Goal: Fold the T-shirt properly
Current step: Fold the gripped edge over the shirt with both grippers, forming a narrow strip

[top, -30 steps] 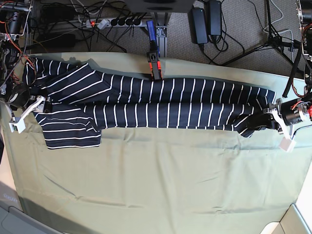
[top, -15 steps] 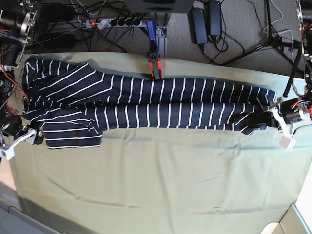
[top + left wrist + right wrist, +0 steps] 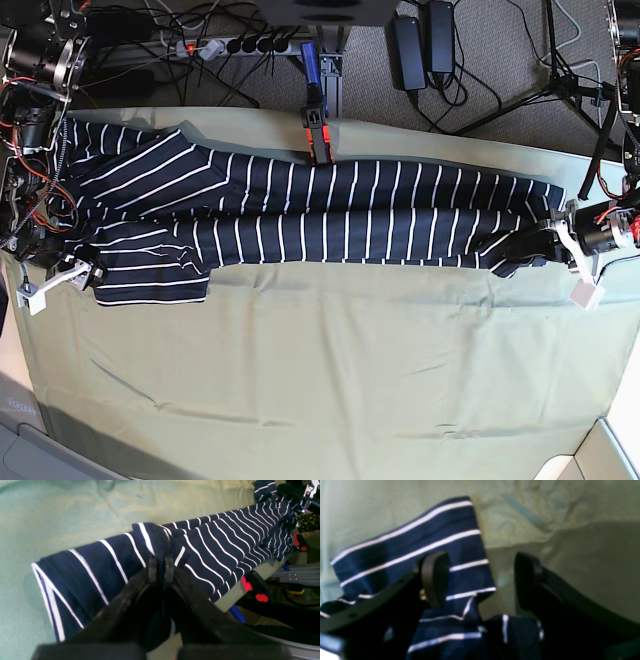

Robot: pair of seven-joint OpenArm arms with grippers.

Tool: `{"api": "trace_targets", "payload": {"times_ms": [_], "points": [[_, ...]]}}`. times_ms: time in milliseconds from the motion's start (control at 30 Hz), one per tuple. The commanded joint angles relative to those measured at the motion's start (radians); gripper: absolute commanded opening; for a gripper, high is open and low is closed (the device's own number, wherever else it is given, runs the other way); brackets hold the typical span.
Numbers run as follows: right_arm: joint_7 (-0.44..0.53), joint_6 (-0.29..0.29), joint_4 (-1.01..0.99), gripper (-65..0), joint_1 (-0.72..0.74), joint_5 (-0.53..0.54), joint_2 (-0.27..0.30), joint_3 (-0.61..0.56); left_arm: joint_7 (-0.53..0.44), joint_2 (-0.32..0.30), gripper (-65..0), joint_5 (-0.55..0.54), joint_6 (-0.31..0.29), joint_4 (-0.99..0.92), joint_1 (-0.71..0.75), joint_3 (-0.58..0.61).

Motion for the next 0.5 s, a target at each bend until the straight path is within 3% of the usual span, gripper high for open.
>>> {"api": "trace_targets", "payload": {"times_ms": [0,467], "points": [[0.015,0.029,0.013,-24.5,0.024,0.012,0.009,0.006,-0.011,-0.019,-65.0,-0.019,-0.02,0.015,-0.016,-0.006],[-0.007,0.029,0.013,-24.5,0.024,0.015,-0.082,0.006,-0.011,-0.011,-65.0,-0.018,-0.02,0.015,-0.016,-0.006]]}}
